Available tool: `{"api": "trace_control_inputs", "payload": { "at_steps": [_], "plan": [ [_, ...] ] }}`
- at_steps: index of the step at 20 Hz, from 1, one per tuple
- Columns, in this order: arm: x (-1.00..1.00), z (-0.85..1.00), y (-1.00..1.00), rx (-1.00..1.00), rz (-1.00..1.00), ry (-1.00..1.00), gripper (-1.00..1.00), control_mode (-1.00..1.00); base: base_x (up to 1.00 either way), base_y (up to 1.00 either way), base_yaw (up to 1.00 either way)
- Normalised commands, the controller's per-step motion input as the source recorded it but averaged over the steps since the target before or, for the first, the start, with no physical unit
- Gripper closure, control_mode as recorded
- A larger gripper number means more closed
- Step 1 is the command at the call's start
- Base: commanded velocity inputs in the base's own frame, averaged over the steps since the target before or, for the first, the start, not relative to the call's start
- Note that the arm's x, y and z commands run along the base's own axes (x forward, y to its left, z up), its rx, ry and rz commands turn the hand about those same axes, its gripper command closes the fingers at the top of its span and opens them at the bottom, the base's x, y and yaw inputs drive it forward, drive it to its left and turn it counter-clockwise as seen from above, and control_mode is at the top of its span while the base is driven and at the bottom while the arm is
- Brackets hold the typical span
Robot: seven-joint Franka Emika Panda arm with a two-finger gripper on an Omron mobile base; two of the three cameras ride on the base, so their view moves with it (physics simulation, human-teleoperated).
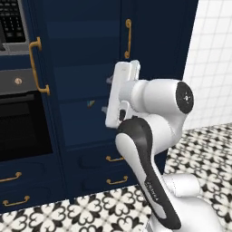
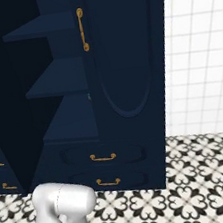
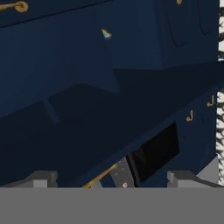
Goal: Pick the cereal and place it on the digital scale for weighing, and close the cabinet.
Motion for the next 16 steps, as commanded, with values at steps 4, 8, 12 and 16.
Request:
{"api": "trace_control_inputs", "payload": {
  "at_steps": [4, 8, 12, 16],
  "plan": [
    [-0.10, -0.16, 0.89, -0.10, 0.00, -0.01, -1.00, -1.00, 0.00, 0.00, 0.00],
    [0.08, -0.38, 0.76, -0.19, -0.03, -0.01, -1.00, -1.00, 0.00, 0.00, 0.00],
    [0.69, -1.00, 0.29, -0.20, -0.01, 0.00, -1.00, -1.00, 0.00, 0.00, 0.00],
    [0.17, -0.70, 0.58, -0.18, -0.03, -0.03, -1.00, -1.00, 0.00, 0.00, 0.00]
  ]
}}
